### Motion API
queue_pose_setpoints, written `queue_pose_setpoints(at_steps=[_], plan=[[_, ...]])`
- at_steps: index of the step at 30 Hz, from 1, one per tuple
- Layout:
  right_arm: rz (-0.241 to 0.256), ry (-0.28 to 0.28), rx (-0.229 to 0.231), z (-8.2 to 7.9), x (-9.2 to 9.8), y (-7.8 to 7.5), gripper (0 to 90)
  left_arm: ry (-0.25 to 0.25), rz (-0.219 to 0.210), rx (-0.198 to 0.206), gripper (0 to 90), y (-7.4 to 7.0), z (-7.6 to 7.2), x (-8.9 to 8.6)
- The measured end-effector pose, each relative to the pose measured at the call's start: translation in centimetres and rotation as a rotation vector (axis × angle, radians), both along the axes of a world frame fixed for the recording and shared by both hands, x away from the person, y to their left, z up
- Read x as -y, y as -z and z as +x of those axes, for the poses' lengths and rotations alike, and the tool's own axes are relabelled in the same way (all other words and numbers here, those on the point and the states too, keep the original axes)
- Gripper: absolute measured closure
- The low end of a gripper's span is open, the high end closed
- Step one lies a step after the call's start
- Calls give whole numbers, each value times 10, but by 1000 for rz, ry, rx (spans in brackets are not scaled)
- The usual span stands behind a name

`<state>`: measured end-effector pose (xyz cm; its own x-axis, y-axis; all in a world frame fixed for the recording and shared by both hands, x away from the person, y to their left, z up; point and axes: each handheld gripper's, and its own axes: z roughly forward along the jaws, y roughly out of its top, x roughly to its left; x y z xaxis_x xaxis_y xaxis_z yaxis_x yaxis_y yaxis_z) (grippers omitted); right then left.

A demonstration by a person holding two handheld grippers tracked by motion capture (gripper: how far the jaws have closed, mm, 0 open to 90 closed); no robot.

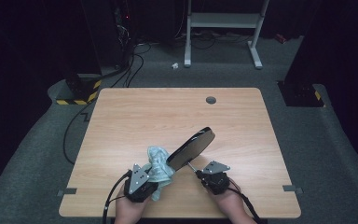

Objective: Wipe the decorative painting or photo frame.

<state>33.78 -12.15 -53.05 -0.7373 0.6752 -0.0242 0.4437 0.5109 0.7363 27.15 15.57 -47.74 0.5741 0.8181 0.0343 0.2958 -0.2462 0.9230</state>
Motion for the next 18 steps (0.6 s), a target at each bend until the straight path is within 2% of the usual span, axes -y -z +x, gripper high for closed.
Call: queue_pose_setpoints(at_steps=[4,6,10,13,14,18], plan=[[1,1,-2,0,0,0,871,6,-36,37,686,-12,-12,-4],[1,1,-2,0,0,0,871,12,-68,57,685,-19,-18,-5],[0,1,-1,0,0,0,871,10,-89,101,671,-28,-26,-2],[0,1,1,0,0,0,871,7,-91,93,655,-27,-25,1],[0,1,0,0,0,0,872,1,-86,65,654,-21,-18,5],[3,2,-8,0,0,0,875,-3,-86,33,659,-12,-8,9]])
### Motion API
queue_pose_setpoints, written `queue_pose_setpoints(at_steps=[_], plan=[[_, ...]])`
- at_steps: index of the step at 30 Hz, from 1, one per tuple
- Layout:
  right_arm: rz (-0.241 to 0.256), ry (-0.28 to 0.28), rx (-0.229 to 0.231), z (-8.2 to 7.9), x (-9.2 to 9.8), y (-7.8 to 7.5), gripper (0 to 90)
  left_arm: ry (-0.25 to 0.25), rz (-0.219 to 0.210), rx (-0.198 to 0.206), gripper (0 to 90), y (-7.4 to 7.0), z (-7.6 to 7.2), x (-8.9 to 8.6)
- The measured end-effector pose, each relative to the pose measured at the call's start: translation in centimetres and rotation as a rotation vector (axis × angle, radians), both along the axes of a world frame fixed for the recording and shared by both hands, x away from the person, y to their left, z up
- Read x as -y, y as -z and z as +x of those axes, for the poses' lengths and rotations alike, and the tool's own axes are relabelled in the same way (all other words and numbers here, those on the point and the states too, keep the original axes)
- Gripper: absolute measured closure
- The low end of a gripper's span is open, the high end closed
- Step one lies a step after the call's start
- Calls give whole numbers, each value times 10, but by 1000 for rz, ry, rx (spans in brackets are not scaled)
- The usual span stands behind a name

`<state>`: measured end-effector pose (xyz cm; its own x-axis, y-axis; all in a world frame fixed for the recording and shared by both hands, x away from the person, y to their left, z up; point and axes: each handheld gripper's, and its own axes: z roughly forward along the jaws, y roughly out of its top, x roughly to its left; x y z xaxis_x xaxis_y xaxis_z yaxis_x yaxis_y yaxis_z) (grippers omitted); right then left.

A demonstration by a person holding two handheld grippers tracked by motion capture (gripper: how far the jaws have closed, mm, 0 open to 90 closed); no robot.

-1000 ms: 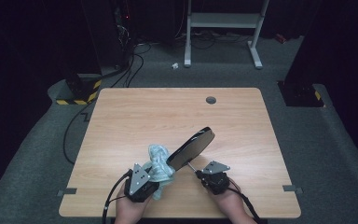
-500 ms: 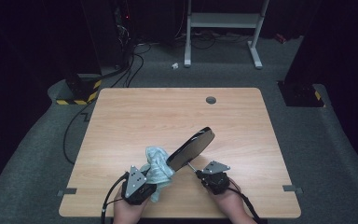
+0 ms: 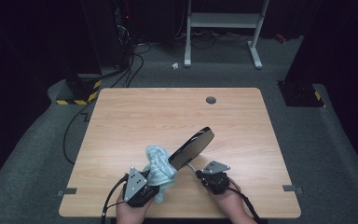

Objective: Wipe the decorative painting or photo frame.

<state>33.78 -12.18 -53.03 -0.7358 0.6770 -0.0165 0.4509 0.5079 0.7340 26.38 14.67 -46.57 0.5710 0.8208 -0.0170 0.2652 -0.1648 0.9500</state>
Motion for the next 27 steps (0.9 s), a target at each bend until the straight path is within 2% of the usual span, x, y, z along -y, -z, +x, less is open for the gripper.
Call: queue_pose_setpoints(at_steps=[4,5,11,14,18,19,20,21,22,23,24,27], plan=[[5,-1,2,1,0,0,874,0,8,-49,679,16,14,2],[5,-1,2,1,0,0,874,0,8,-49,681,16,14,2],[8,11,-6,1,1,0,870,-27,92,-99,685,31,23,-1],[8,13,-4,1,1,0,871,-30,114,-111,685,33,24,-1],[5,16,-1,1,0,0,875,-16,93,-89,681,24,17,-1],[5,16,-1,1,0,0,875,-9,80,-77,681,19,14,-1],[6,15,0,1,1,0,875,-3,66,-38,680,9,7,1],[6,15,0,1,1,0,875,-3,66,-38,679,9,7,1],[6,14,-1,1,1,0,875,-2,61,-20,679,3,4,1],[8,15,-1,1,1,0,875,-2,57,-15,678,1,2,1],[6,14,-5,1,1,0,875,3,32,-8,678,-4,1,1],[8,13,-5,1,1,0,875,1,33,-13,677,-3,3,1]])
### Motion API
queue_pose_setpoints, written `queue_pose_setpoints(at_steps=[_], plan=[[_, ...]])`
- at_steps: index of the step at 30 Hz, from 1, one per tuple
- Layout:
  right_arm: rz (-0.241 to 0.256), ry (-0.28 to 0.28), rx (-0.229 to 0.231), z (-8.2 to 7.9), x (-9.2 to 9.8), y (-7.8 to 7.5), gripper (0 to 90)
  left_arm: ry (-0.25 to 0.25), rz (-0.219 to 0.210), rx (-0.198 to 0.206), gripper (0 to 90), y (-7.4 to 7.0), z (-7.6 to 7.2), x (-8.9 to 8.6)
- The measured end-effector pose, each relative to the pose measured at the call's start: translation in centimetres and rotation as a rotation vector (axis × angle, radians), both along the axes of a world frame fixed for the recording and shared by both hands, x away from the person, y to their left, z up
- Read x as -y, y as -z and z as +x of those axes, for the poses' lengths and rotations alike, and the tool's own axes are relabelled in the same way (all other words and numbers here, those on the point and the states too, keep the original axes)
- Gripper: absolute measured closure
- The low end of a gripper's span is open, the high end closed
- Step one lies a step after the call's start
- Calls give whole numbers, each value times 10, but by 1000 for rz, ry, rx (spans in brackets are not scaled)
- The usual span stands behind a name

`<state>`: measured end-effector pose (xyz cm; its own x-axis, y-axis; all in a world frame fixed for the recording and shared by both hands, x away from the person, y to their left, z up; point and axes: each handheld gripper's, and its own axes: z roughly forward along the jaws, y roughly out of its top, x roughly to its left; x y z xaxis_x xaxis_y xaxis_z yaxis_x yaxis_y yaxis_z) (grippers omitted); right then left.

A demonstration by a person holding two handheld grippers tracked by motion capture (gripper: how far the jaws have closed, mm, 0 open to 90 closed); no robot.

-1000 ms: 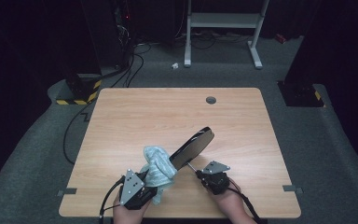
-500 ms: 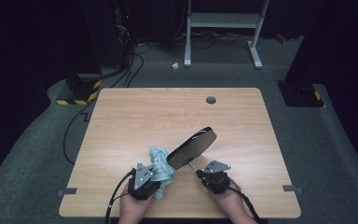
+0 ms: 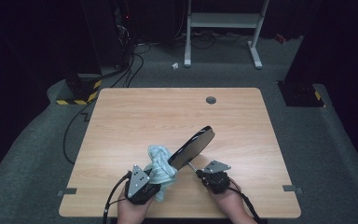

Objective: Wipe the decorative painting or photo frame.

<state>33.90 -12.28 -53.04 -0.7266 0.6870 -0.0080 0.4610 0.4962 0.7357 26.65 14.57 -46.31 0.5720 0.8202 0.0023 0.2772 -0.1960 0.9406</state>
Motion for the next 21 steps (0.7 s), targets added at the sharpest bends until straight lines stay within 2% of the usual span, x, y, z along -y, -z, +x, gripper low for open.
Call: queue_pose_setpoints(at_steps=[2,4,5,9,13,16,19,21], plan=[[1,0,2,0,0,0,875,-4,1,-14,677,4,3,0],[-4,-6,10,0,0,0,875,-9,36,-46,677,14,9,1],[-4,-6,10,0,0,0,875,-9,36,-46,677,14,9,1],[2,-1,2,0,0,0,874,-22,69,-90,681,29,17,0],[2,0,2,0,0,0,874,-24,87,-92,680,30,17,-1],[1,0,1,0,0,0,874,-22,84,-89,680,28,15,-1],[1,-1,-1,0,0,0,874,-10,86,-82,678,27,8,-1],[-1,-3,0,0,0,0,875,3,86,-82,677,26,-3,-3]])
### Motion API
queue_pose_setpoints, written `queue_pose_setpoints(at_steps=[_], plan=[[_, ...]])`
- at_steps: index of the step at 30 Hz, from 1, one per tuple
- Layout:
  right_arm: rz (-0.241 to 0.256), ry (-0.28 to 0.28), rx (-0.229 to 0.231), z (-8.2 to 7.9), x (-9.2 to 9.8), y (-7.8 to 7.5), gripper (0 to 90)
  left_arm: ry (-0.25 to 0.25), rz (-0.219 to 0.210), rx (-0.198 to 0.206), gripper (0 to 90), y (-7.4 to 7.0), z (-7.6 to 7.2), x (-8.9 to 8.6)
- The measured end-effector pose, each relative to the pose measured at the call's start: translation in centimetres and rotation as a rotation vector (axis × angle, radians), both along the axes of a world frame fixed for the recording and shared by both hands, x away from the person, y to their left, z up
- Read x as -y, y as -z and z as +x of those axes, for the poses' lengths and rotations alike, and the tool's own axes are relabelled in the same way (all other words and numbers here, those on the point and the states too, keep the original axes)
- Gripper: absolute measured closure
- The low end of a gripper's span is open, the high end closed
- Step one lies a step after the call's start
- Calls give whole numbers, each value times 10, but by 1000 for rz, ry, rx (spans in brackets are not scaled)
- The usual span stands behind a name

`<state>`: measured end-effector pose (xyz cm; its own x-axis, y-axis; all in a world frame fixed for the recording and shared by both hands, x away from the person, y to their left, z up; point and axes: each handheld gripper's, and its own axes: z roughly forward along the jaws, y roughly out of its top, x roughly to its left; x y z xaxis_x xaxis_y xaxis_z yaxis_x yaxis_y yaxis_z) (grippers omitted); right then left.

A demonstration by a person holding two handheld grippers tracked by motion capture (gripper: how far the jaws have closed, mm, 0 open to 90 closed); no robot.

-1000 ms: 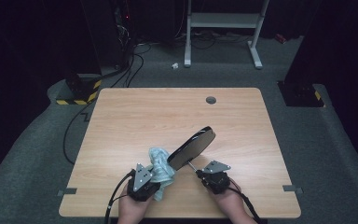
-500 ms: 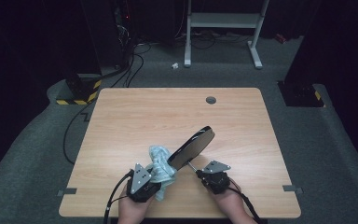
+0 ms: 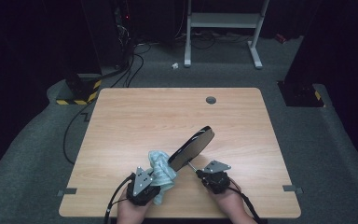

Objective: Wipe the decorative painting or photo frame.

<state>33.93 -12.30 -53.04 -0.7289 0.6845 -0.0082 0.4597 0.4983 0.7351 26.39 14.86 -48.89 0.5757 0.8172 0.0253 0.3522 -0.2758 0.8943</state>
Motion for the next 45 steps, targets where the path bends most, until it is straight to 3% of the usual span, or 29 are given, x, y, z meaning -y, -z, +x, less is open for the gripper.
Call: queue_pose_setpoints(at_steps=[12,14,23,28,35,39,42,44,45], plan=[[2,2,4,0,-1,0,874,21,-34,29,669,-10,-36,-2],[5,4,2,0,-1,0,874,26,-32,26,669,-10,-36,-1],[-1,1,3,-1,-1,0,875,33,1,-28,665,3,-9,15],[-1,1,1,-1,-1,0,873,33,38,-90,677,16,8,17],[3,0,2,0,0,0,871,39,67,-208,679,32,24,14],[2,1,0,0,0,0,871,38,49,-208,679,32,22,10],[2,1,0,0,0,0,871,24,38,-179,682,27,19,5],[2,1,0,0,0,0,871,16,1,-132,682,19,13,-1],[2,1,0,0,0,0,871,16,1,-132,683,19,13,-1]])
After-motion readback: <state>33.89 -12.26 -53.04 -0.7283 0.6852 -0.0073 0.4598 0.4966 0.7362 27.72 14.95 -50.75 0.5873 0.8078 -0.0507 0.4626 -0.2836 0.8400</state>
